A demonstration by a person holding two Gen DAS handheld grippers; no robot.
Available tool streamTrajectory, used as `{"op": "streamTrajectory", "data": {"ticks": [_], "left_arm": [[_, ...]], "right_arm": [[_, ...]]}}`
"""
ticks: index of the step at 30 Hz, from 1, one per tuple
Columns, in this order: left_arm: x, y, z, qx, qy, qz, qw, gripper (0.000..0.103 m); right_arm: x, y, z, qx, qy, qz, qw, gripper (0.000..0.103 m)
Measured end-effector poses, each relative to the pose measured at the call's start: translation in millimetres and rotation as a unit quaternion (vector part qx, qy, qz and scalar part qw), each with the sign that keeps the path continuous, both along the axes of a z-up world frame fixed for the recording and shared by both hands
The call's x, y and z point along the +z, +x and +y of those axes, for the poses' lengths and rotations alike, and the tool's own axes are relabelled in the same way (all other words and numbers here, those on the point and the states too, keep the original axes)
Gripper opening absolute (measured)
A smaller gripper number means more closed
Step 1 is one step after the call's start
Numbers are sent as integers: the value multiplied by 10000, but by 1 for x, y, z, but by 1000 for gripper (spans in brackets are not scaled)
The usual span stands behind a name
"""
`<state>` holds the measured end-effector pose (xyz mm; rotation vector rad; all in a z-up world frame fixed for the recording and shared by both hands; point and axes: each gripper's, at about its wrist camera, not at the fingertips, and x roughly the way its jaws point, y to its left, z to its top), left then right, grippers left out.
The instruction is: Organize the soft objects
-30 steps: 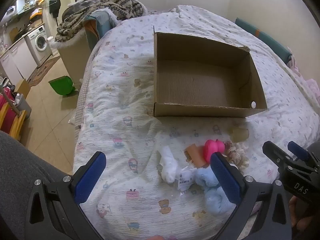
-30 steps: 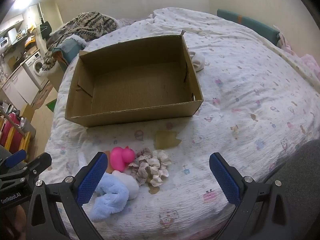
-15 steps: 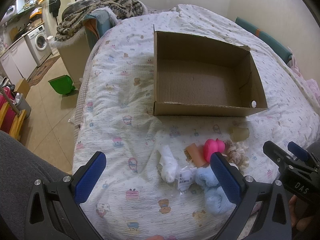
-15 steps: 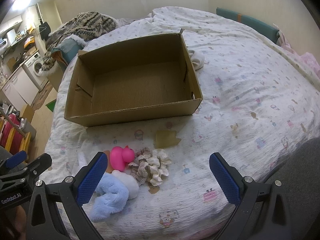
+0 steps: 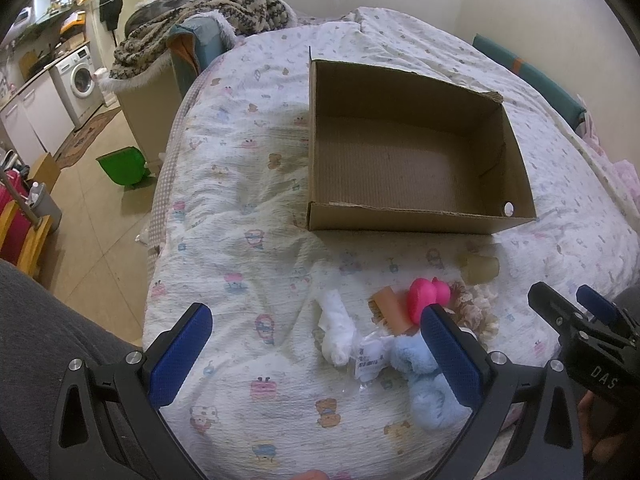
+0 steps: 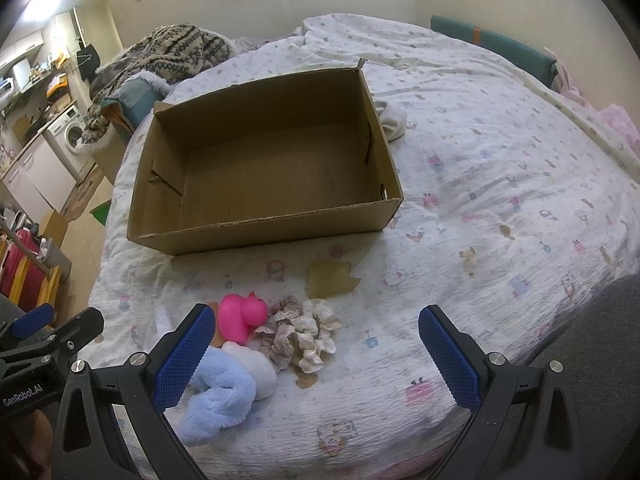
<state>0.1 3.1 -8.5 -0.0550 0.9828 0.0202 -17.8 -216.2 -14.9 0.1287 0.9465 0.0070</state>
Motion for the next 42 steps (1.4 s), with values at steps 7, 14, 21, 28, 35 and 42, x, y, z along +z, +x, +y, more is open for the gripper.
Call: {"op": "streamTrajectory", "data": {"ticks": [7,14,21,28,35,42], "left_arm": [[0,0,0,5,-3,4,10000,103],[0,0,-1,1,-8,14,10000,103],[-1,0,-1,1,-14,29,10000,103],[-1,0,-2,3,-21,45,10000,103],[-3,0,-2,5,-35,61,10000,103],[-4,2,1,69,-109,115,9999,103]], "right_arm": [[-4,2,1,1,-5,15,10000,103],[-4,2,1,4,13,20,10000,103],[-4,2,2,2,10,23,10000,103],[-4,2,2,-2,11,27,10000,103],[-5,4,2,-7,93,87,9999,103],[-21,6,1,187,995,636,9928,103]]}}
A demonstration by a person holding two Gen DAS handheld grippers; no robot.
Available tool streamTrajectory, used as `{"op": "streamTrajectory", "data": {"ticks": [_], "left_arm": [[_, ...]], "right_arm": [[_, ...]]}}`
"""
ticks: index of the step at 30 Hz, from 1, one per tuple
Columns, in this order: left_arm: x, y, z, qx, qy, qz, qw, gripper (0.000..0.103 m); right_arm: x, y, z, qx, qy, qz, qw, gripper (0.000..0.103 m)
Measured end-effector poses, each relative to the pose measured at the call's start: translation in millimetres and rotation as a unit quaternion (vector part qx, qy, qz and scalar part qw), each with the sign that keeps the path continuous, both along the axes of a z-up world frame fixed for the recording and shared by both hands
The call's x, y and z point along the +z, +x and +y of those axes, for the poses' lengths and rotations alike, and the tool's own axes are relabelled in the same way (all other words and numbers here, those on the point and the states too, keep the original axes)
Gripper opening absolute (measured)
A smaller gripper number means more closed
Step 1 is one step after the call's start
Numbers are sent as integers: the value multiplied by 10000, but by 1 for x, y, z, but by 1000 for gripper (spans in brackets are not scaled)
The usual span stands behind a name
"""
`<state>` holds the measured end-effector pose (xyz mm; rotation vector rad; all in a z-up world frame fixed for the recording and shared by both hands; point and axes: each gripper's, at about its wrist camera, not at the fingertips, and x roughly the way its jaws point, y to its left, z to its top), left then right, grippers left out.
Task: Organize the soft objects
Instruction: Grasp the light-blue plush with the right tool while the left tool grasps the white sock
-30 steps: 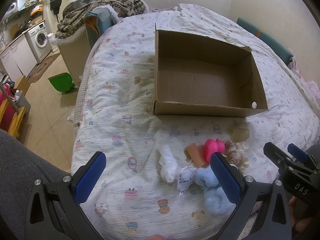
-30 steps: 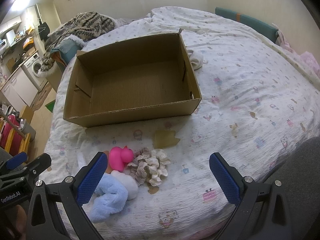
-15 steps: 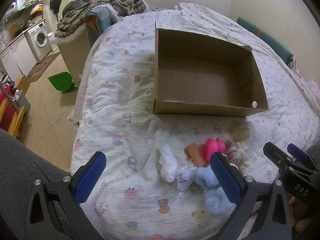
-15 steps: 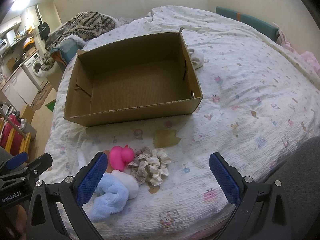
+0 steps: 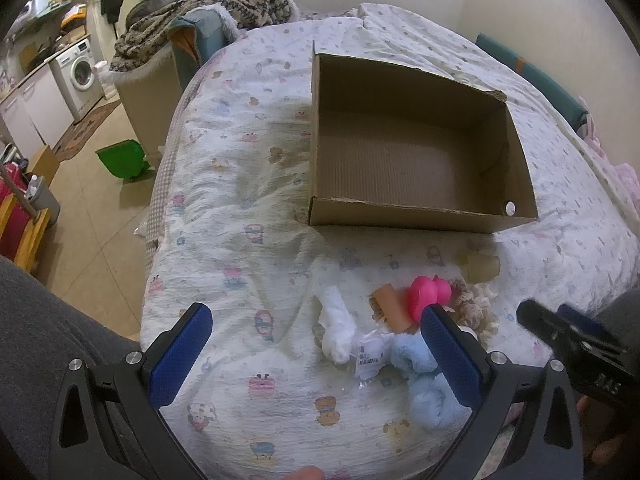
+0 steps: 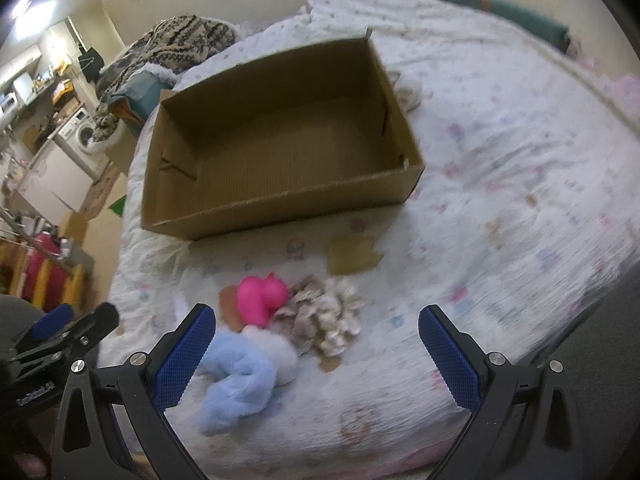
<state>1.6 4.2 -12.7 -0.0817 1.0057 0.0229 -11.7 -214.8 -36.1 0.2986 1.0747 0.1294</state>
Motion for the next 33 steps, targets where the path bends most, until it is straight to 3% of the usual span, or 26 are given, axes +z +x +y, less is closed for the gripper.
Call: {"op": "streamTrajectory", "data": {"ticks": [2,6,9,12,15,16,17,21,22,33], "left_arm": [[0,3,6,71,-117,64,9999,103],[0,6,16,251,-251,141,9993,103],[-1,9,22,371,-329,193,9986,103],[-2,10,25,431,-368,233,9981,103],[-2,11,26,445,-397,260,9979,103],[-3,11,26,446,-400,261,9979,103],[-3,11,27,448,-402,265,9978,103],[-4,11,27,429,-458,283,9976,103],[-3,12,27,422,-473,287,9976,103],[-11,23,40,578,-760,542,9940,101]], "right_arm": [[-12,4,-3,81,579,430,9974,103],[-45,6,0,35,1487,1415,9787,103],[-68,6,14,17,1795,1961,9640,103],[-77,10,30,107,1845,2087,9604,96],[-82,16,40,29,1809,2166,9594,74],[-83,18,41,26,1742,2204,9597,59],[-86,19,40,36,1734,2216,9596,47],[-81,19,30,128,1773,2125,9609,27],[-77,19,25,170,1842,2084,9604,14],[7,37,-20,577,1963,510,9775,13]]}}
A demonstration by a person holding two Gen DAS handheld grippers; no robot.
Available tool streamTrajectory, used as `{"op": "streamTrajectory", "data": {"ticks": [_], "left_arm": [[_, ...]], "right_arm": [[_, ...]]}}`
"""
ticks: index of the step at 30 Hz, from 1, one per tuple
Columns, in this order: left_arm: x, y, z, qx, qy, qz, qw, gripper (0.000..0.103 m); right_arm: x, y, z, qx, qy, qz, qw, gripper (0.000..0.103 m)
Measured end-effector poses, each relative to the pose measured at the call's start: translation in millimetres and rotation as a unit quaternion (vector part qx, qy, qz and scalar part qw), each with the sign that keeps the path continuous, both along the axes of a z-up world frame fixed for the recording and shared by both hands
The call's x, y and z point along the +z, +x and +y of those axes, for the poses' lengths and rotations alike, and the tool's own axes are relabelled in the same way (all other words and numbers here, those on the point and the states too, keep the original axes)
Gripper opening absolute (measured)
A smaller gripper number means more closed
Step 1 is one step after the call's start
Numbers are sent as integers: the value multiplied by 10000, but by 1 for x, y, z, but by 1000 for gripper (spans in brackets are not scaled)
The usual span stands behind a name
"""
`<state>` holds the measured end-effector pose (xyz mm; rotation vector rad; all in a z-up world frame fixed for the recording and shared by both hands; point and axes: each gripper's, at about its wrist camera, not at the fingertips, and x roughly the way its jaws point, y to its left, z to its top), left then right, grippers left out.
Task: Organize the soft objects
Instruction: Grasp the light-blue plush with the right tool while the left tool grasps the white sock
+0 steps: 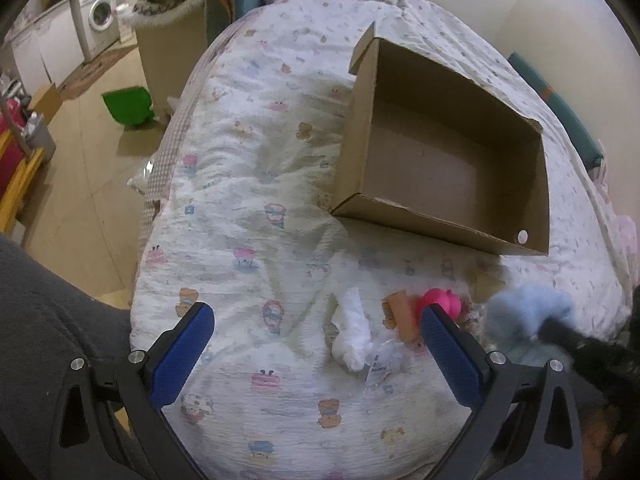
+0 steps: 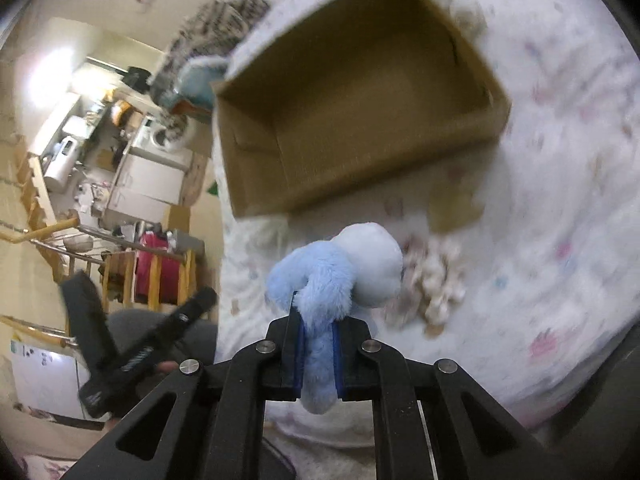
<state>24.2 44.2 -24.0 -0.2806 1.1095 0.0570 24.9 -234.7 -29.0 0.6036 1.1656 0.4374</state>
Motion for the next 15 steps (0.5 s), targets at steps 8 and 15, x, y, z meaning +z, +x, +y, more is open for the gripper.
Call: {"op": "streamTrajectory", "data": {"ticks": [8,15], "left_arm": [[-22,17,-6,-237,-140,643,9975,84],[-74,46,-14,-170,-570,1614,9851,62]], "right_arm": [[4,9,-23,-276,-256,-407,9985,13],[0,5,-30,-312,-288,-432,9982,13]]}}
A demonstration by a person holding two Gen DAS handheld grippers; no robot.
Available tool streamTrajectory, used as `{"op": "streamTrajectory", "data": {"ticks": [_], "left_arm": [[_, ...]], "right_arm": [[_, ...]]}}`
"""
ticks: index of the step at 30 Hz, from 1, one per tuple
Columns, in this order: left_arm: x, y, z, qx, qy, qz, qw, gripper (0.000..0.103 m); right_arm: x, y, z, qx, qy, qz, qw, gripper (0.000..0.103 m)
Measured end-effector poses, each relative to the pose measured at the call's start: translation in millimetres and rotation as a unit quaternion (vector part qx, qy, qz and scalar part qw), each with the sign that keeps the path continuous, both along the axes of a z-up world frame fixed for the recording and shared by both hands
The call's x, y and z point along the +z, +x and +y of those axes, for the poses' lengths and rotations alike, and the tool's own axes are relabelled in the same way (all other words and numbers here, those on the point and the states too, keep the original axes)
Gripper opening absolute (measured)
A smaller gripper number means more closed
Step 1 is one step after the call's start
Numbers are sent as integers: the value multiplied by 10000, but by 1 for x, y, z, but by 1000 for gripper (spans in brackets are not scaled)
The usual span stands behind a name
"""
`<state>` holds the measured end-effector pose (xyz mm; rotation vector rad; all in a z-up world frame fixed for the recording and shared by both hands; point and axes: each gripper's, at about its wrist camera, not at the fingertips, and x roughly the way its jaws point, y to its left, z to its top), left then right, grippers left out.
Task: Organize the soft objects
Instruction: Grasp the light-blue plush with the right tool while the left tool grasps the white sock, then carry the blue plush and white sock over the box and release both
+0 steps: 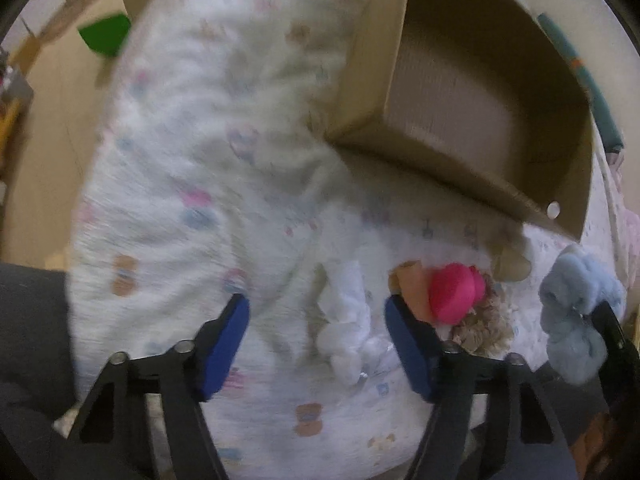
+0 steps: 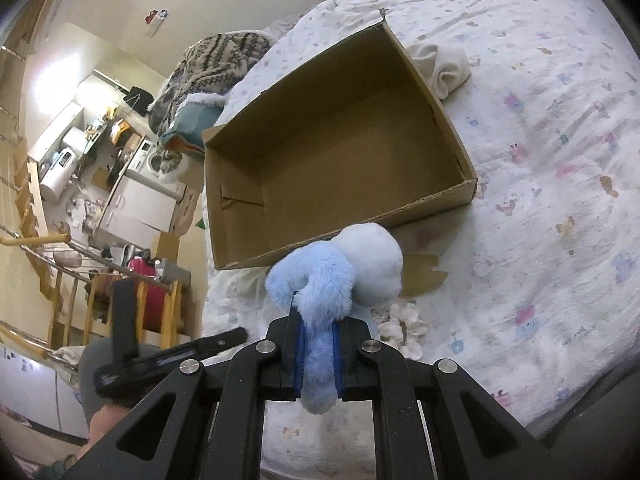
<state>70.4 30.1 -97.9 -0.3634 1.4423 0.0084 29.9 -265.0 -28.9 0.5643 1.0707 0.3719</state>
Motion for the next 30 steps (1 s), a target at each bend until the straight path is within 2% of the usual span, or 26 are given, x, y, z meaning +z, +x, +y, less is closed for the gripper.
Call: {"op": "streamTrajectory", "data": {"ticks": [2,5,7,9,13,16,20,23,26,30], "left_arm": [[-12,3,-8,-86,-19,195,9998,54],[-22,4,-18,-247,97,243,9994,42],[-22,2,-21,-318,171,195,9992,20],[-18,1,-22,-316,196,65,9993,17],[-5,-1,-10,-65,177,-269,9995,15],[9,-3,2,185,326,-621,9974,15],[30,-4,10,290,509,-996,9933,12],[51,-5,0,144,582,-1264,9902,11],[76,-5,-7,-230,586,-1528,9863,11],[101,12,-19,-526,662,-1789,9802,11]], "right_arm": [[-1,-1,1,7,-10,34,10000,13],[-2,-1,3,-1,-41,65,10000,13],[-2,0,4,-9,-71,69,10000,13],[-2,1,5,-5,-89,83,9999,13],[-1,1,8,21,-100,86,9999,13],[0,0,8,12,-120,54,9999,13],[4,0,6,-14,-100,11,9999,13],[9,-1,6,2,-88,-62,9999,13],[16,1,5,-14,-70,-164,9998,13],[28,10,6,-43,-75,-353,9993,13]]}}
